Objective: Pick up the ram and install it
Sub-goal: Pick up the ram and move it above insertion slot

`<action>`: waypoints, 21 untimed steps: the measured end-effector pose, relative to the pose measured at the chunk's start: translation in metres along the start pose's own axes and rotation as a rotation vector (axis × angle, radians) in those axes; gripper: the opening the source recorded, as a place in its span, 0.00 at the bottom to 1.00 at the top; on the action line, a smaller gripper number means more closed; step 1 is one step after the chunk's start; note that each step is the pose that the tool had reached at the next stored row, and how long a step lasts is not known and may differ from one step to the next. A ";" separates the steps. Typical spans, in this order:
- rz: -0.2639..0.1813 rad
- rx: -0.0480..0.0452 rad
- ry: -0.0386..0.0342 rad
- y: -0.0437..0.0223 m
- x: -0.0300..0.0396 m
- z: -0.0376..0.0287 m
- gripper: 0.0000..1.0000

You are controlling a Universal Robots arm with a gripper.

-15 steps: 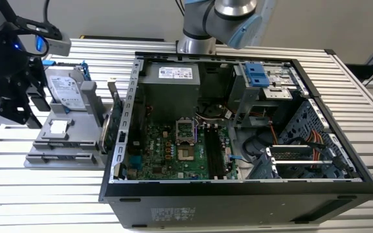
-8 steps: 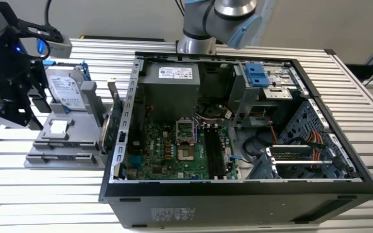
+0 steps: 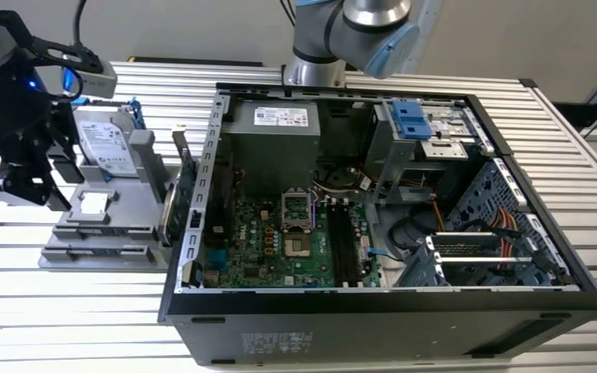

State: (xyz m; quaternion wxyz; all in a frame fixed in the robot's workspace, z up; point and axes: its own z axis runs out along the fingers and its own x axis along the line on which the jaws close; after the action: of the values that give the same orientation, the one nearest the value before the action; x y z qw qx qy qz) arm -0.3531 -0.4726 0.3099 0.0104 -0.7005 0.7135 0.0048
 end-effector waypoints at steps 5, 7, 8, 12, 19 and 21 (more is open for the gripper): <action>0.000 -0.0001 0.0001 0.0001 -0.0002 0.0037 1.00; 0.000 0.0000 0.0000 0.0000 -0.0003 0.0053 1.00; 0.000 0.0000 0.0000 0.0000 -0.0003 0.0061 1.00; 0.000 0.0000 0.0000 0.0001 -0.0002 0.0093 1.00; 0.000 0.0000 0.0000 0.0001 -0.0001 0.0142 1.00; 0.000 0.0000 0.0000 0.0001 -0.0001 0.0156 1.00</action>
State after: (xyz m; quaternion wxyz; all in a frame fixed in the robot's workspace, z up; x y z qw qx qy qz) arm -0.3531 -0.4722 0.2943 0.0103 -0.7005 0.7135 0.0048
